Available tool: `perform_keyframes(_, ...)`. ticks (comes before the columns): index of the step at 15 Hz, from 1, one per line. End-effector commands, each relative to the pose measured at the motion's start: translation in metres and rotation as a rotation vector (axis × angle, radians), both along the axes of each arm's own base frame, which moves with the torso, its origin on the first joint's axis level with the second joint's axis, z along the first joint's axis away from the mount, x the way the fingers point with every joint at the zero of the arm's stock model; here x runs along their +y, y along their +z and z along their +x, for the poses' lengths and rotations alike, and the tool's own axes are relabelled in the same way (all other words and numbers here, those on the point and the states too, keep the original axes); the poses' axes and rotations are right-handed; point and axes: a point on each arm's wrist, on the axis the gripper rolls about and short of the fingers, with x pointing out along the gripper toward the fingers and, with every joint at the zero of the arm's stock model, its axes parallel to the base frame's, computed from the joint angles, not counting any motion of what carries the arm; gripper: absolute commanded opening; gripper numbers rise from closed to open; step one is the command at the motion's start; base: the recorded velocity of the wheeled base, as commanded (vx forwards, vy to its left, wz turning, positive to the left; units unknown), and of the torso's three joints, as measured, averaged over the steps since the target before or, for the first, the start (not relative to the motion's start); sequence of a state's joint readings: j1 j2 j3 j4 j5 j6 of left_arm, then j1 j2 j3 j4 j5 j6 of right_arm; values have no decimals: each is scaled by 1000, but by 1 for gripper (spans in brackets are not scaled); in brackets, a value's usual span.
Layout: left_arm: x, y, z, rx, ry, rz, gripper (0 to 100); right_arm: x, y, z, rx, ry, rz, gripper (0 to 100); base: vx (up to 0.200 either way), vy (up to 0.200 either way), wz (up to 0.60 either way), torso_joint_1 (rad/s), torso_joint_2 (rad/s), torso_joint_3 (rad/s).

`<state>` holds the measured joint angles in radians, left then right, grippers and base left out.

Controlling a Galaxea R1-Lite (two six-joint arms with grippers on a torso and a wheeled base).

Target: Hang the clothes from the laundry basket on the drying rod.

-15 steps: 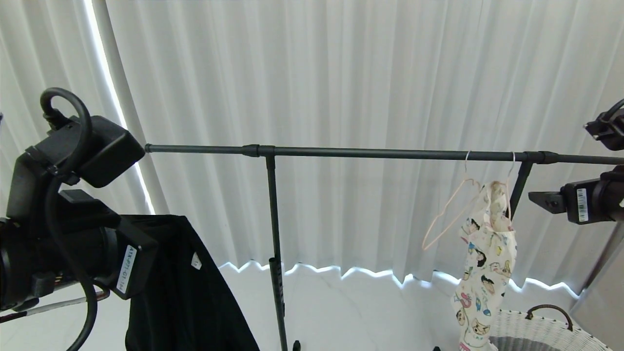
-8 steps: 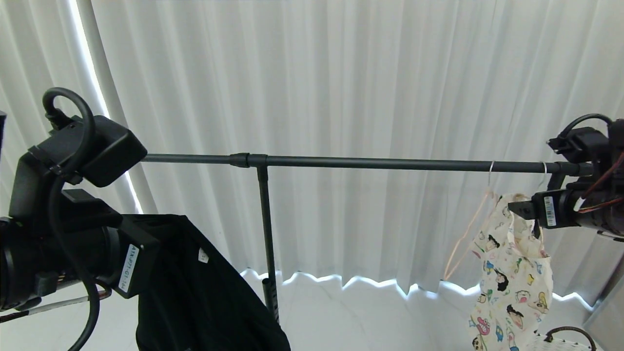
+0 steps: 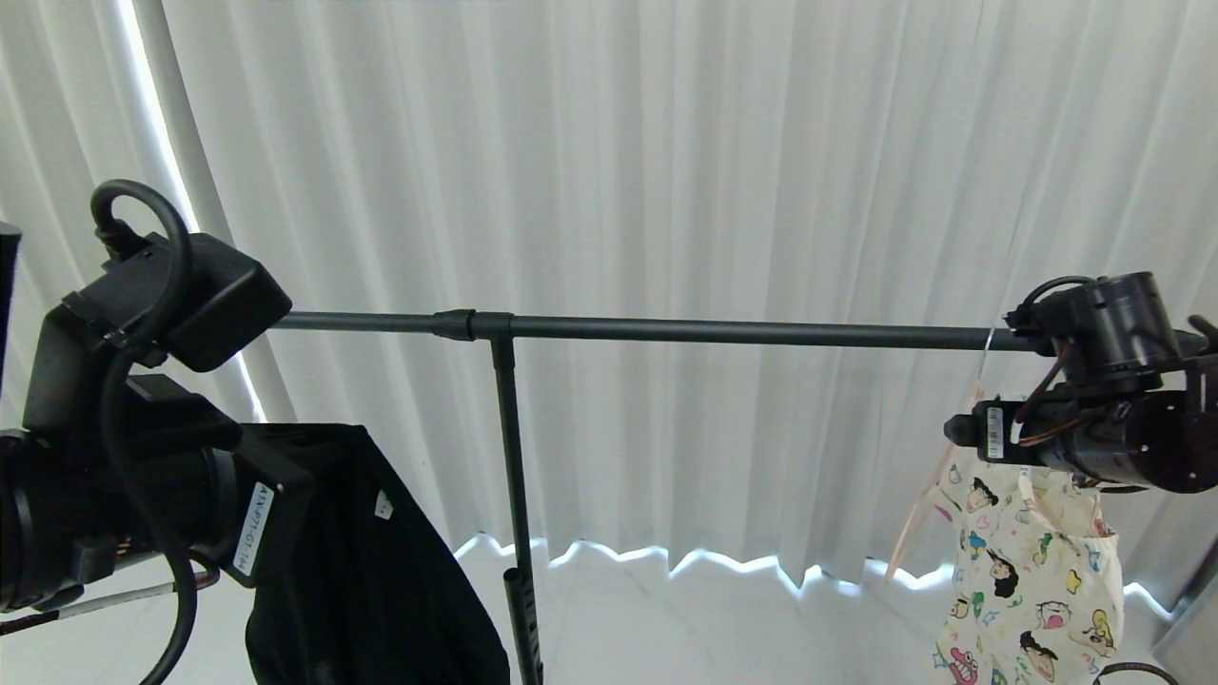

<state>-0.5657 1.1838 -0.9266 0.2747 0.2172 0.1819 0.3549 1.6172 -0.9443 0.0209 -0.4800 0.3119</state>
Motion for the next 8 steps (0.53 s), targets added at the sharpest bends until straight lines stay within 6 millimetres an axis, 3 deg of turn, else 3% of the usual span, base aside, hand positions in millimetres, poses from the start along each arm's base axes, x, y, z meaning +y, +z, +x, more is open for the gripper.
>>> perform_keyframes(1,0,1,0,-3,3,0,0,15,-26,12,66,-18,-31,100,0,0,0,0,0,0)
perform_keyframes(4,1,0,-1,-10,26,10,0,21,-44,23,93,-45,-31,100,0,0,0,0,0,0)
perform_keyframes(8,1,0,0,-7,25,11,0,18,-53,29,108,-61,-38,100,0,0,0,0,0,0)
